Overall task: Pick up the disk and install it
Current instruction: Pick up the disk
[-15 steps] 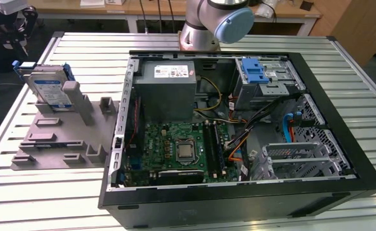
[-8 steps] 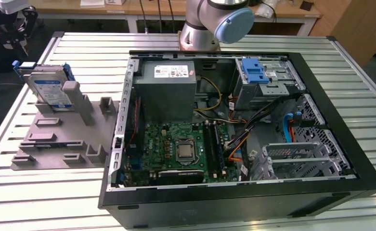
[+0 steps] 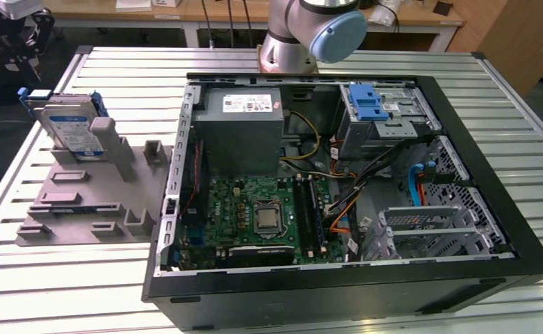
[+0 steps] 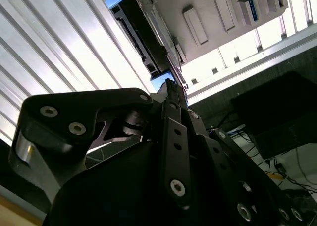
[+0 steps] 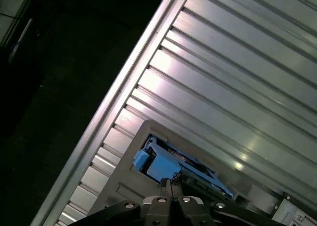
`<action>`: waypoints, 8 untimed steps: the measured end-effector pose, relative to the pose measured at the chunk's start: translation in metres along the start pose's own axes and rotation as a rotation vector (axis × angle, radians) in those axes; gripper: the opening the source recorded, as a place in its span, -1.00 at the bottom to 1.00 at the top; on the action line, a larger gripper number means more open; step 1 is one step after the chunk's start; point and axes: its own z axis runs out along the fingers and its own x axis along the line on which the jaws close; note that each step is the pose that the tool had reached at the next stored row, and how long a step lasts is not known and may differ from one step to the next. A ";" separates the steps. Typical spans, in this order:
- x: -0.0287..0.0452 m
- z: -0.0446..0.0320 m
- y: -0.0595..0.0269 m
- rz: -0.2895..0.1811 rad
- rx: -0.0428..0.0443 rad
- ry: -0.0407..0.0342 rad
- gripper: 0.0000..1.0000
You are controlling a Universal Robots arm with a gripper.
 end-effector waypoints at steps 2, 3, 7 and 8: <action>0.0000 0.0000 0.0000 -0.009 0.0001 0.0001 -0.79; 0.0000 0.0000 0.0000 -0.013 0.0001 0.0002 -0.79; 0.0000 0.0000 0.0000 -0.032 0.0003 0.0005 -0.79; 0.0000 0.0000 0.0000 -0.037 0.0004 0.0005 -0.79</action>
